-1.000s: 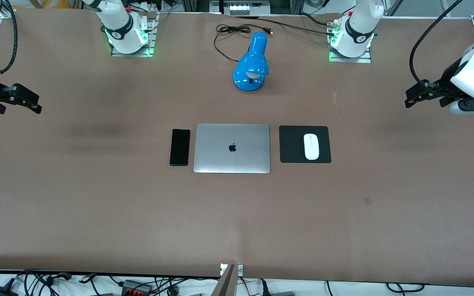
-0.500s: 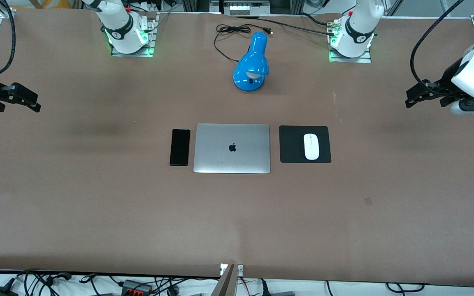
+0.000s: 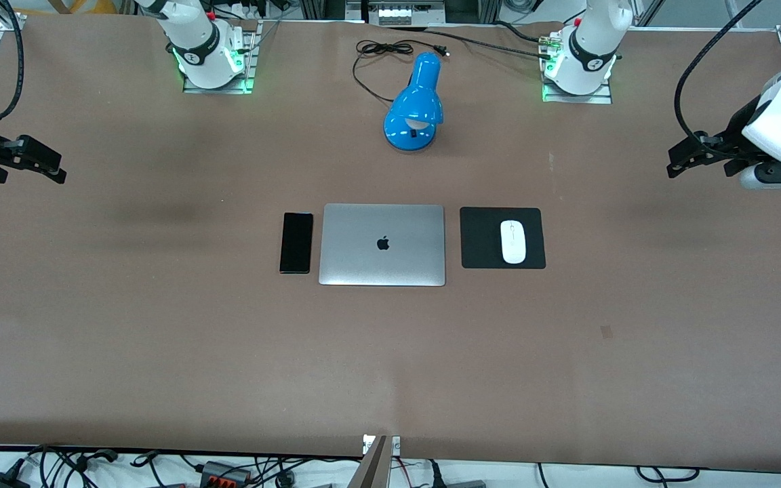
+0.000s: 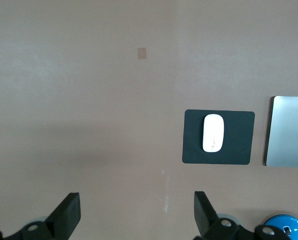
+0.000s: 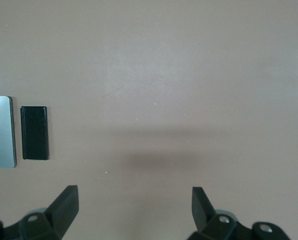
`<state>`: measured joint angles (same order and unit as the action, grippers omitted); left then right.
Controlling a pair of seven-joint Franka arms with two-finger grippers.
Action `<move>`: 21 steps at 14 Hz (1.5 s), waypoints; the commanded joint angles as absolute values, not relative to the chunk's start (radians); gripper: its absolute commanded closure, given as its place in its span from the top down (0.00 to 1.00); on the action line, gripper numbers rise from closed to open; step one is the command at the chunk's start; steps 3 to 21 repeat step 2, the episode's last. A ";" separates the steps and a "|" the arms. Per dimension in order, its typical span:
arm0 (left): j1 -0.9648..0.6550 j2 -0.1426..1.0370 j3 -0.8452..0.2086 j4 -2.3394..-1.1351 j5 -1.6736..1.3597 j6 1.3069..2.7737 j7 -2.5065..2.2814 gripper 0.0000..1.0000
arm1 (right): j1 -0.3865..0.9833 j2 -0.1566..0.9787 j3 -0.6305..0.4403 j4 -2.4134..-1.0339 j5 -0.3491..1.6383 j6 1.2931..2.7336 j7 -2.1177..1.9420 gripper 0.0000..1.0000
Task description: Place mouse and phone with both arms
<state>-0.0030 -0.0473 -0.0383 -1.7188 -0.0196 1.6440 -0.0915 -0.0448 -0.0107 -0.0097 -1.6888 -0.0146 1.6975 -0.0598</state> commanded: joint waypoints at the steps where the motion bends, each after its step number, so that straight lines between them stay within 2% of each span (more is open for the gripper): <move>1: -0.002 -0.048 -0.040 -1.707 0.000 1.632 -0.072 1.00 | -0.037 -0.031 -0.015 -1.697 -0.012 1.684 -0.061 1.00; 21: -0.002 -0.046 -0.037 -1.707 0.000 1.632 -0.071 1.00 | -0.037 -0.031 -0.015 -1.697 -0.012 1.684 -0.061 1.00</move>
